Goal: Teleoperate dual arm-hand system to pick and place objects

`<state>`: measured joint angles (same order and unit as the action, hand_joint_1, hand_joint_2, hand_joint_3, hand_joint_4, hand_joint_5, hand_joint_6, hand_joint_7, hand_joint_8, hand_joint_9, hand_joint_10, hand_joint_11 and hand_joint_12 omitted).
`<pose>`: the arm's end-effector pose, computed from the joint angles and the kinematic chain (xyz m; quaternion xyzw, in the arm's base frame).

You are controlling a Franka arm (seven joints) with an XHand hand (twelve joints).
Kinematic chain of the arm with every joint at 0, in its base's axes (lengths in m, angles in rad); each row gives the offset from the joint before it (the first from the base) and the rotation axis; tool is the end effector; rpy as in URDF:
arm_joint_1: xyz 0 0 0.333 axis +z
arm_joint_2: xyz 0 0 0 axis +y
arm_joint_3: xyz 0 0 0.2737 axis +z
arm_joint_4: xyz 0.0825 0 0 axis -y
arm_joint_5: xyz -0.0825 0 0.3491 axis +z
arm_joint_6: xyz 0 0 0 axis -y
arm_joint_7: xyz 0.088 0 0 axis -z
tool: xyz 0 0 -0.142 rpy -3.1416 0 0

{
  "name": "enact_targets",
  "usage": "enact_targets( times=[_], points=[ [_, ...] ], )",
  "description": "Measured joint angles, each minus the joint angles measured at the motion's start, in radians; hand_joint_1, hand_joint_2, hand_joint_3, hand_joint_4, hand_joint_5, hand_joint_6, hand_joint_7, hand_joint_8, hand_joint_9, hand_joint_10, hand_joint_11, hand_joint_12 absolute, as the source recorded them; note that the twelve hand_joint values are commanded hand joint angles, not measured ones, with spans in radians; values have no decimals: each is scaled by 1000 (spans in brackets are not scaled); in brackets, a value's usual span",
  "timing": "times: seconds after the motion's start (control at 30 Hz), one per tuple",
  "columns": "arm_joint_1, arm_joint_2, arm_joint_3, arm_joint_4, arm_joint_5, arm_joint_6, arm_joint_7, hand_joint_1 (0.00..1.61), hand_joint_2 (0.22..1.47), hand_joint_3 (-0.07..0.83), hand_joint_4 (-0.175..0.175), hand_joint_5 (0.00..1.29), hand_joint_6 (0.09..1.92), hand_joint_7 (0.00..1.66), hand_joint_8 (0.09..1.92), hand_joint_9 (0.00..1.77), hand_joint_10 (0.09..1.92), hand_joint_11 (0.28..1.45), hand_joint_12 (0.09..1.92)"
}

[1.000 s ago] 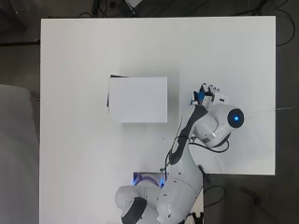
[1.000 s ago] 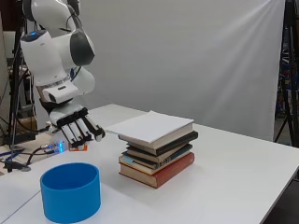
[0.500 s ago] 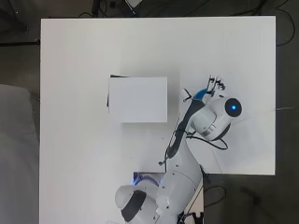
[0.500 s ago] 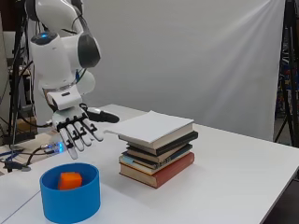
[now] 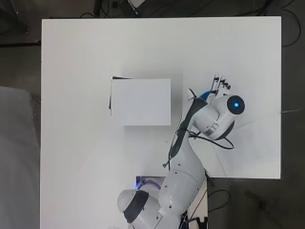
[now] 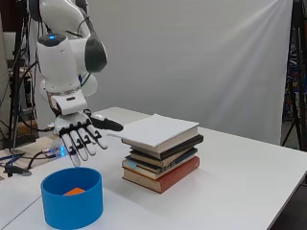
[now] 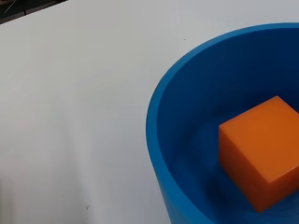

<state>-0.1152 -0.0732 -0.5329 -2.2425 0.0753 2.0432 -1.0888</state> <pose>0.3765 -0.2759 0.3273 -0.9760 -0.2006 0.0054 0.0850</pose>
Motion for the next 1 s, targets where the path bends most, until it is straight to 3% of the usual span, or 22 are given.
enact_targets(
  times=[0.4,1.0],
  points=[
    [-3,-38,30,-1,-30,1,43,0,840,17,33,49,87,128,87,250,87,431,87],
    [-27,-254,169,34,-152,-74,188,0,893,12,45,57,87,147,87,296,87,461,87]
  ],
)
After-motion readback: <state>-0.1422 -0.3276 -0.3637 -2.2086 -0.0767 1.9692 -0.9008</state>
